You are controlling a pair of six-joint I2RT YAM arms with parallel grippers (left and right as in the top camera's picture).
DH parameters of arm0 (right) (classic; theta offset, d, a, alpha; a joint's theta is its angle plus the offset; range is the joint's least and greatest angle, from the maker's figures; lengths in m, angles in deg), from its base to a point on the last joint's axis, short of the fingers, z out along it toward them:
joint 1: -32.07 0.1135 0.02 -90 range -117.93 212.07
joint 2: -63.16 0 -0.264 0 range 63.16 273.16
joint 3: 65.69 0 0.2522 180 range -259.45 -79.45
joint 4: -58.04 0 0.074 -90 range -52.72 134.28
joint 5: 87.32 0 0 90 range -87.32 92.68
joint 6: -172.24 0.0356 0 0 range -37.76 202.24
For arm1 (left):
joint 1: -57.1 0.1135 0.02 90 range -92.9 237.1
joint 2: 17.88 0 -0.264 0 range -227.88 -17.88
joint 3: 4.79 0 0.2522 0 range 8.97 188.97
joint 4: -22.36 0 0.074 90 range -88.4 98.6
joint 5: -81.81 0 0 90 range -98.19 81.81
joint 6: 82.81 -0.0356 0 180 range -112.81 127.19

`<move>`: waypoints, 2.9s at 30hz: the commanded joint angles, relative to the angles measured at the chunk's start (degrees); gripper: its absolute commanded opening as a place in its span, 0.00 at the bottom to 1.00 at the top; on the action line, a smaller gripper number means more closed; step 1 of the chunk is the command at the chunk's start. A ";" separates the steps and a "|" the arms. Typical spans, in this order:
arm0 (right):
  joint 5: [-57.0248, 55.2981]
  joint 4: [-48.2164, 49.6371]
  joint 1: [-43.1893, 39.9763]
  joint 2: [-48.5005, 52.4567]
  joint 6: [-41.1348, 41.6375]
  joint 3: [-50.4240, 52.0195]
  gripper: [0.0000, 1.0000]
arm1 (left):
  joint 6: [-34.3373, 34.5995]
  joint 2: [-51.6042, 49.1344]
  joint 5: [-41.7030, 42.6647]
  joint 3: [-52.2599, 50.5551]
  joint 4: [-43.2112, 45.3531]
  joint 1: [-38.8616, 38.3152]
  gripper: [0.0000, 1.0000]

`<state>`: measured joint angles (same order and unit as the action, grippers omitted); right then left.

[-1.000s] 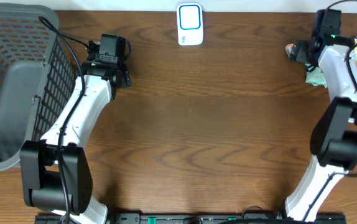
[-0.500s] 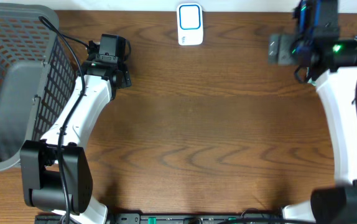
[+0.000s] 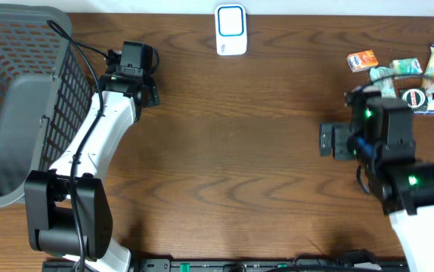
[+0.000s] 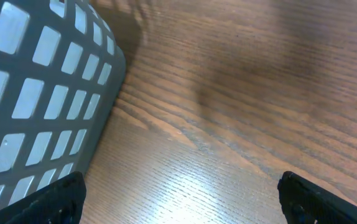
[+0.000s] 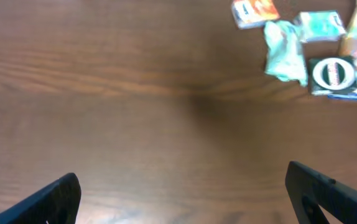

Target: Scan the item barcode

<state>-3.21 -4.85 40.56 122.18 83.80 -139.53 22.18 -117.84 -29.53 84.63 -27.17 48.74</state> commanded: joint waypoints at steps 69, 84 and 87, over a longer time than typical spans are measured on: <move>5.79 52.00 -4.90 -51.45 -0.37 59.76 0.99 | -0.31 0.24 -0.76 0.70 -0.22 0.04 0.98; 5.14 44.78 -7.89 -58.71 -1.70 59.76 0.99 | -0.31 0.24 -0.76 0.68 -0.22 0.04 0.98; 4.52 44.78 -7.85 -58.71 -4.00 59.76 0.99 | -0.31 0.24 -0.76 0.70 -0.22 0.04 0.98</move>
<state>2.19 40.22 33.04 63.89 82.56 -79.86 22.18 -117.84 -29.53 84.63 -27.21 48.74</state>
